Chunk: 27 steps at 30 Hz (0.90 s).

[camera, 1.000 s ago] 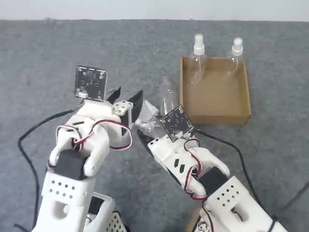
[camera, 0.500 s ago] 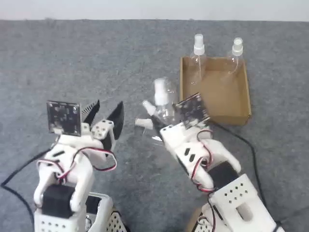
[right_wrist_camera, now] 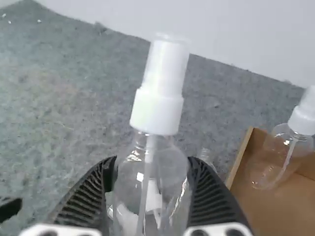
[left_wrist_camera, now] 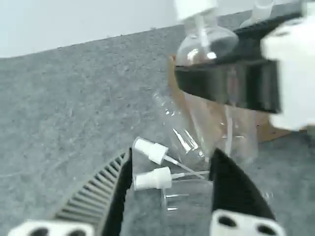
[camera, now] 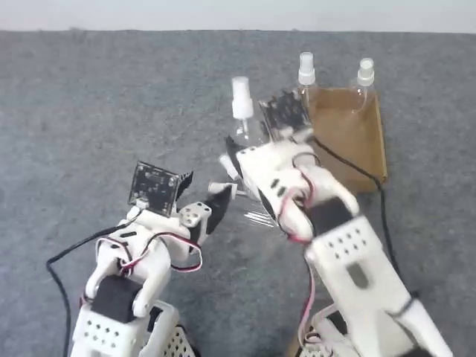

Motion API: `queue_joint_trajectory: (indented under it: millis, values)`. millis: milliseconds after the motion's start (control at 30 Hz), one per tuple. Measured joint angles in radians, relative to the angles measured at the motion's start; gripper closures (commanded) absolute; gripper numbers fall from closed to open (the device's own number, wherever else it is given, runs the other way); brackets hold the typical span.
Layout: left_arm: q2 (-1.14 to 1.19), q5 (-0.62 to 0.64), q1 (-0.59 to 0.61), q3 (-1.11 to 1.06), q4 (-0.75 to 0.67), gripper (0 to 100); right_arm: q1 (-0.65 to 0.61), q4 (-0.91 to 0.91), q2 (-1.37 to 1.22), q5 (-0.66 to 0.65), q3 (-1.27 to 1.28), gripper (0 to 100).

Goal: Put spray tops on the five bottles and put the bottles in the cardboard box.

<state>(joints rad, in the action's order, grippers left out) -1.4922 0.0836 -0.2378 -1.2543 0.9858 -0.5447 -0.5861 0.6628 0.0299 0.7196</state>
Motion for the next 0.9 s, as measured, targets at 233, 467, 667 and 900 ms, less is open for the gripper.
queue_joint_trajectory:
  millis: [233, 467, 667, 900]
  values:
    - [0.003, -0.002, -0.003, -0.06, -0.048, 69, -0.029, -0.055, -0.175, 0.0, -0.15, 99.3]
    - [0.002, -0.002, -0.006, -0.077, -0.092, 69, -0.101, -0.307, -0.133, 0.0, -0.265, 99.3]
    - [-0.006, -0.002, -0.008, -0.077, -0.092, 69, -0.1, -0.41, -0.035, 0.0, -0.272, 99.3]
    - [-0.002, -0.002, -0.008, -0.077, -0.092, 69, -0.1, -0.453, 0.002, 0.0, -0.273, 99.3]
